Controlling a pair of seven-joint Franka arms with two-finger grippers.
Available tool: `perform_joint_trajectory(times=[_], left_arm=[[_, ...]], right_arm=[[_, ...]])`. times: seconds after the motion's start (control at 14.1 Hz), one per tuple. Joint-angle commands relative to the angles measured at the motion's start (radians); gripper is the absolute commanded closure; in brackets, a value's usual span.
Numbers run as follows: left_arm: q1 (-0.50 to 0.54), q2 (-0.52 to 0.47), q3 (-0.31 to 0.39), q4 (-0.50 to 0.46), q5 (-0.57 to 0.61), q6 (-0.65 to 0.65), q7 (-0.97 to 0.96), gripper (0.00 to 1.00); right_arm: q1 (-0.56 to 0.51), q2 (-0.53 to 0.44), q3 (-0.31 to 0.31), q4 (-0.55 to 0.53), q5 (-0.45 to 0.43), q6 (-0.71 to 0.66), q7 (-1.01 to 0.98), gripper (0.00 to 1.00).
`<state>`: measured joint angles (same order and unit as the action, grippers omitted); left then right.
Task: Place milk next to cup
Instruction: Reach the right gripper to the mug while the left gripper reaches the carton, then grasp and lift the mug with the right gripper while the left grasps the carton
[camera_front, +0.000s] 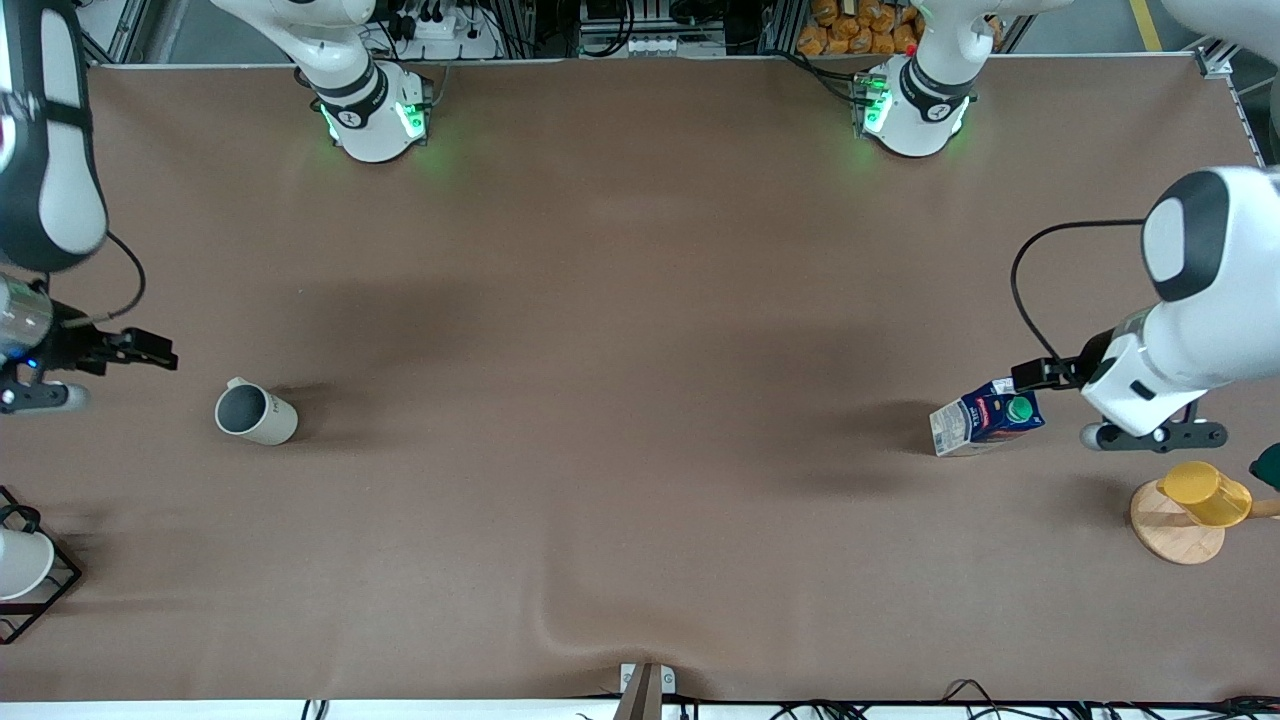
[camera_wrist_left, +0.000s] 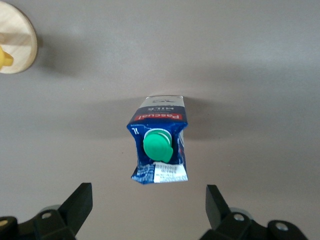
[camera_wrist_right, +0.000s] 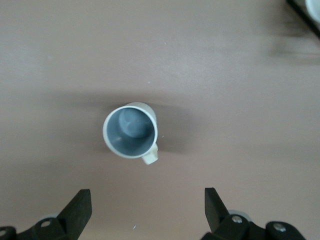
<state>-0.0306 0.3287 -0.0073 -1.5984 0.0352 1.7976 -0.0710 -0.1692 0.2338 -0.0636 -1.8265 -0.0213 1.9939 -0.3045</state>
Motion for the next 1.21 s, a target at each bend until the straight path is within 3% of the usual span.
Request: perform_joint_trajectory(times=[0.0, 0.21, 0.28, 0.64, 0.78, 0.92, 0.99, 1.07, 1.14], left_arm=[[0.002, 0.022, -0.002, -0.011, 0.009, 0.029, -0.026, 0.0], [-0.005, 0.047, -0.003, -0.012, 0.006, 0.034, -0.059, 0.0], [-0.002, 0.061, -0.003, -0.014, 0.003, 0.034, -0.059, 0.0], [0.0, 0.115, -0.002, -0.009, 0.009, 0.057, -0.061, 0.0], [0.003, 0.116, -0.002, -0.009, 0.008, 0.057, -0.061, 0.0], [0.003, 0.122, -0.002, -0.009, 0.008, 0.057, -0.061, 0.0], [0.003, 0.124, -0.002, -0.009, 0.008, 0.057, -0.061, 0.05], [-0.002, 0.124, -0.002, -0.009, 0.008, 0.057, -0.062, 0.19], [-0.002, 0.124, -0.002, -0.008, 0.008, 0.057, -0.062, 0.25]], right_arm=[[-0.001, 0.099, 0.011, 0.012, 0.0, 0.071, -0.027, 0.07], [0.005, 0.209, 0.018, 0.012, 0.001, 0.17, -0.044, 0.18], [0.016, 0.232, 0.018, 0.012, 0.001, 0.198, -0.044, 0.3], [0.019, 0.275, 0.018, 0.016, 0.004, 0.252, -0.071, 0.39], [0.017, 0.279, 0.019, 0.016, 0.007, 0.253, -0.087, 1.0], [0.019, 0.279, 0.018, 0.016, 0.041, 0.249, -0.097, 1.0], [0.019, 0.277, 0.018, 0.018, 0.041, 0.249, -0.103, 1.0], [0.019, 0.277, 0.018, 0.018, 0.043, 0.247, -0.103, 1.0], [0.022, 0.275, 0.019, 0.018, 0.043, 0.243, -0.1, 1.0]])
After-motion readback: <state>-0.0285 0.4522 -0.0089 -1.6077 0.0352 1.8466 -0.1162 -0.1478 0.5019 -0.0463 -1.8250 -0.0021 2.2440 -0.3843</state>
